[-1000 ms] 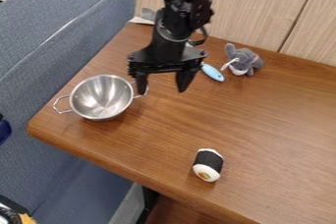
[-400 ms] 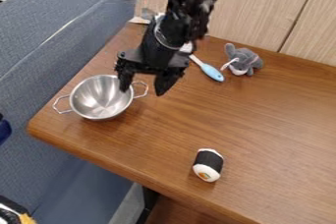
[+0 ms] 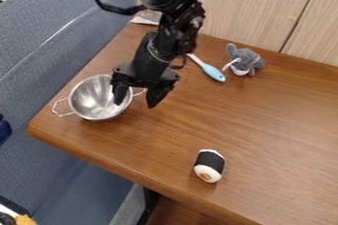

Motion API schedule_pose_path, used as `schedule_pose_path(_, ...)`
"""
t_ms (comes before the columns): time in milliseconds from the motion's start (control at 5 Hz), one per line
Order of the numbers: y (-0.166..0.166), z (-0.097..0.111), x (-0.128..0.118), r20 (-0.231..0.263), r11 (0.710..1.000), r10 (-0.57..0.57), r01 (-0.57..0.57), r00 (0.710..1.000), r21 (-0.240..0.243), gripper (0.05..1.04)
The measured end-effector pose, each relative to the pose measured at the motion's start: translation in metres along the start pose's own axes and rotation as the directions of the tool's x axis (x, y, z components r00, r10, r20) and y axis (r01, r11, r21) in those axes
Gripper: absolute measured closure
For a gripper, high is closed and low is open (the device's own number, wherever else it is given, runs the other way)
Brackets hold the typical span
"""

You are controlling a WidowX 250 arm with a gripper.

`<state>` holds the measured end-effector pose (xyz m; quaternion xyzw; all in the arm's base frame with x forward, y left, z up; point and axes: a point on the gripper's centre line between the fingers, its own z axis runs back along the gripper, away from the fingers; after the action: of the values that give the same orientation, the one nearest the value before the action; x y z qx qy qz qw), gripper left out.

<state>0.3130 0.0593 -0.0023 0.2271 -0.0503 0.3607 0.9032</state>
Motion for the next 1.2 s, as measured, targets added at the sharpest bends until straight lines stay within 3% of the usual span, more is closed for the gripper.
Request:
schedule_pose_path(200, 0.0055, -0.0164, 0.0002, -0.051, 0.999, 0.029, -0.028, 0.998, 0.035, 0.083)
schedule_pose_path(400, 0.0018, -0.0192, 0.0043, -0.059, 0.999, 0.040, -0.038, 0.997, 0.033, 0.136)
schedule_pose_path(800, -0.0038, -0.0241, 0.0058, -0.062, 0.998, 0.056, -0.055, 0.997, 0.015, 0.746)
schedule_pose_path(1000, -0.0021, -0.0254, 0.0053, -0.055, 0.998, 0.057, -0.056, 0.997, 0.023, 0.943)
schedule_pose_path(1200, -0.0025, -0.0252, 0.0043, -0.052, 0.998, 0.050, -0.049, 0.997, 0.025, 1.003)
